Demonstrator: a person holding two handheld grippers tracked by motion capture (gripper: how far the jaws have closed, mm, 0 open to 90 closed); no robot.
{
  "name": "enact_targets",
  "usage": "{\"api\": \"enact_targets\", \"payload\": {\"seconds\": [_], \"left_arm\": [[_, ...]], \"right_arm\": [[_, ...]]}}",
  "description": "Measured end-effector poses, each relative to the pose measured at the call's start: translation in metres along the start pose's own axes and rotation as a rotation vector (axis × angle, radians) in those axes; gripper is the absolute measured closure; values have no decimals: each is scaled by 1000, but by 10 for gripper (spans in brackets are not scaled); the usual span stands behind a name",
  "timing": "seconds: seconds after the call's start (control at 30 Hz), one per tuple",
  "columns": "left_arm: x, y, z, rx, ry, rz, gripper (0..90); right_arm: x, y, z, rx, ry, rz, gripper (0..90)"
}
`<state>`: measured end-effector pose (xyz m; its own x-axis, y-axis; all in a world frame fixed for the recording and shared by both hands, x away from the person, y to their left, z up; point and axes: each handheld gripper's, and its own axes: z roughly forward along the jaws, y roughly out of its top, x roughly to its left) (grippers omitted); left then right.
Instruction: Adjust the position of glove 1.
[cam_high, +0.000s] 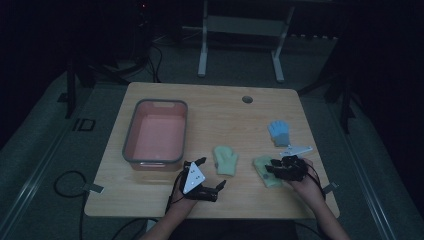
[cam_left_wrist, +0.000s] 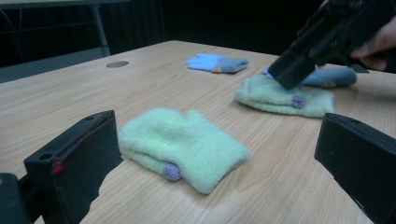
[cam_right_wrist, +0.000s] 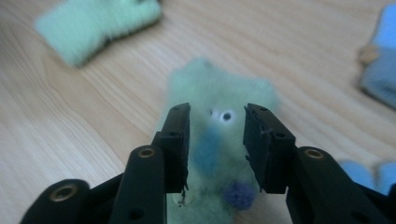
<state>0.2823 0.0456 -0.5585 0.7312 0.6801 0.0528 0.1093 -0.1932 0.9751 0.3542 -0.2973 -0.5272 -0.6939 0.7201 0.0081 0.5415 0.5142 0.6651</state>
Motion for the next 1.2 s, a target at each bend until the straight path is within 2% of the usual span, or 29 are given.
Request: {"api": "enact_targets", "payload": {"seconds": [0.07, 0.13, 0.33, 0.4, 0.43, 0.5, 0.53, 0.77, 0.87, 1.03, 1.2], "left_arm": [[0, 0, 0, 0, 1, 3, 0], [0, 0, 0, -2, 2, 3, 0], [0, 0, 0, -1, 2, 3, 0], [0, 0, 0, 0, 3, 4, 0], [0, 0, 0, -2, 3, 2, 0], [0, 0, 0, -3, 3, -1, 0], [0, 0, 0, -1, 2, -3, 0], [0, 0, 0, -4, 4, -2, 0], [0, 0, 0, -4, 5, -5, 0], [0, 0, 0, -4, 6, -1, 0], [0, 0, -1, -5, 6, -4, 0]], "right_arm": [[1, -5, 7, 16, -5, -15, 591], [1, -7, 9, 6, -6, -10, 608], [6, -8, 11, 1, -31, 0, 804], [8, -8, 11, 1, -42, 6, 824], [10, -6, 10, 1, -60, 37, 848], [11, -4, 9, -1, -72, 46, 853], [15, 1, 5, -22, -90, 71, 856], [20, 34, -18, -87, -197, 128, 859], [24, 46, -24, -100, -244, 124, 859], [24, 54, -23, -100, -249, 129, 860], [24, 50, -7, -83, -235, 123, 859]]}}
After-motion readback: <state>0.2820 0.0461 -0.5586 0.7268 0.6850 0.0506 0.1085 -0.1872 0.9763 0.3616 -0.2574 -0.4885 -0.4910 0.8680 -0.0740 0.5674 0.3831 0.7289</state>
